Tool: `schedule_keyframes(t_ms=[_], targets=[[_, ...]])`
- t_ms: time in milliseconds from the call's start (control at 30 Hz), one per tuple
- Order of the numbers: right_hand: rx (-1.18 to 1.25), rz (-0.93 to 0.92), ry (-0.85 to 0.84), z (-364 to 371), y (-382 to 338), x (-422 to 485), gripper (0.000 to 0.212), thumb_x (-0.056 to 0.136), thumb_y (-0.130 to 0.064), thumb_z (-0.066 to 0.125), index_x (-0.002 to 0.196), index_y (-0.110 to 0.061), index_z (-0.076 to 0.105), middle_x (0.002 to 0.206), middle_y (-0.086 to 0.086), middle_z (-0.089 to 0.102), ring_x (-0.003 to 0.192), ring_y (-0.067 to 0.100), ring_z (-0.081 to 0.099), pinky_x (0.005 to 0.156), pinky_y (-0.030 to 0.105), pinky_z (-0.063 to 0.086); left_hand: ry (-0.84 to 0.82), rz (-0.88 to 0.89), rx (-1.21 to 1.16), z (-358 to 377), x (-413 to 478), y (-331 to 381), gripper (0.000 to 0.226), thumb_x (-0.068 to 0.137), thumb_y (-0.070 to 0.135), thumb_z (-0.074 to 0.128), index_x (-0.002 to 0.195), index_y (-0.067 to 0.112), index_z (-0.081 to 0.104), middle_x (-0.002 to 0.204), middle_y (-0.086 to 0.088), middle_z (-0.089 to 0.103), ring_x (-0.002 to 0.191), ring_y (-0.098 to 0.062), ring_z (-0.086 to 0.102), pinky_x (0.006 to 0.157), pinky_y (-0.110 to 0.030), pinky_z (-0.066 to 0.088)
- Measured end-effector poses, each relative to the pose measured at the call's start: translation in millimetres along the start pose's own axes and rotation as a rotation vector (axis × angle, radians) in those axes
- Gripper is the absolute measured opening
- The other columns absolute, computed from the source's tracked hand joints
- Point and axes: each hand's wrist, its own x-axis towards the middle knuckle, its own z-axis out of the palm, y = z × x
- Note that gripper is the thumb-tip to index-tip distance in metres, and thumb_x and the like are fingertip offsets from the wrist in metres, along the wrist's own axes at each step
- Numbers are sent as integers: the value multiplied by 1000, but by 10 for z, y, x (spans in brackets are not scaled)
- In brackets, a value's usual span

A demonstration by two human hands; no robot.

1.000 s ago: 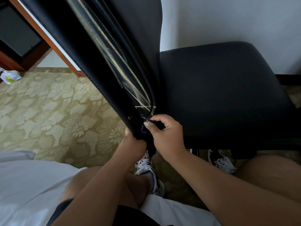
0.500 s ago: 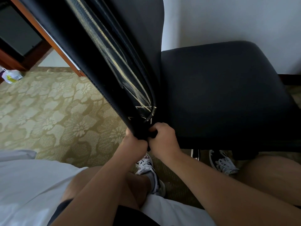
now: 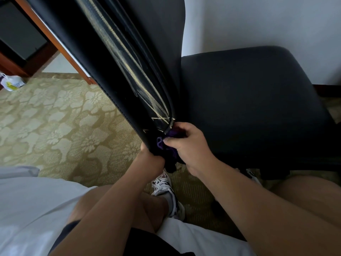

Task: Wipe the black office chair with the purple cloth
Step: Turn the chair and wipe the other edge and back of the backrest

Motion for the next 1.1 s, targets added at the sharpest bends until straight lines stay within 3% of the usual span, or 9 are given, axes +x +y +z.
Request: schedule_keyframes(t_ms=[67, 200, 267, 433, 567, 667, 767, 867, 1100], targets=[[-170, -10, -38, -15, 43, 7, 54, 76, -1, 82, 123, -22, 66, 108, -1, 72, 99, 14, 69, 86, 30, 59, 23, -47, -15, -2, -8, -2, 51, 60, 32, 40, 100, 5, 59, 87, -7, 58, 65, -8, 53, 49, -21, 34], [-928, -240, -104, 52, 218, -61, 34, 83, -2, 66, 116, -11, 65, 112, 10, 57, 94, 29, 64, 83, 40, 57, 75, -97, -47, 11, -30, 2, 52, 64, 32, 47, 110, 10, 58, 83, 2, 60, 70, -6, 55, 51, -21, 35], [-1060, -279, -83, 92, 255, -71, 28, 87, -5, 62, 115, -10, 62, 111, 9, 51, 90, 31, 61, 77, 42, 57, 84, -113, -57, 19, -45, 4, 54, 64, 33, 46, 113, 12, 57, 83, 4, 60, 71, -6, 55, 52, -22, 35], [-1147, -346, -61, 5, 137, -13, 25, 81, -9, 66, 106, -6, 66, 105, 11, 58, 96, 31, 59, 73, 36, 52, 49, -122, -67, 3, -42, 0, 44, 69, 25, 55, 109, 7, 59, 79, 1, 61, 64, -6, 56, 47, -20, 35], [-986, -394, 92, -149, -97, 65, 30, 83, -11, 69, 114, -13, 71, 110, 12, 62, 103, 32, 60, 91, 39, 51, -4, -94, -13, -51, -15, 25, 42, 72, 26, 49, 107, 7, 62, 92, -5, 63, 67, -7, 54, 50, -19, 35], [-720, -417, 135, -324, -398, 198, 42, 87, -8, 69, 126, -22, 68, 115, 3, 56, 106, 16, 58, 88, 9, 41, 31, -103, 33, -54, -11, 47, 33, 87, 21, 50, 116, 12, 61, 104, -7, 60, 68, -5, 50, 47, -14, 29], [-626, -407, 84, -361, -499, 230, 52, 88, -6, 68, 134, -29, 62, 118, -6, 55, 103, 2, 55, 82, -6, 33, 155, -188, -126, 3, -31, 26, 58, 84, 9, 60, 140, 10, 44, 88, 2, 54, 91, -24, 61, 48, -16, 31], [-524, -345, 56, -165, -228, 111, 49, 82, 3, 70, 125, -18, 65, 103, -10, 64, 87, -6, 60, 76, -4, 38, 108, -166, -77, -16, -51, 64, 49, 84, 11, 58, 132, 10, 52, 113, -10, 63, 97, -27, 62, 54, -21, 39], [-753, -490, -11, -50, 137, 34, 35, 76, 7, 67, 109, -5, 72, 110, 8, 64, 98, 22, 63, 85, 33, 54, 48, -190, -17, -59, -55, 79, 26, 79, 21, 55, 103, 11, 56, 86, -3, 58, 65, -10, 54, 49, -23, 36]])
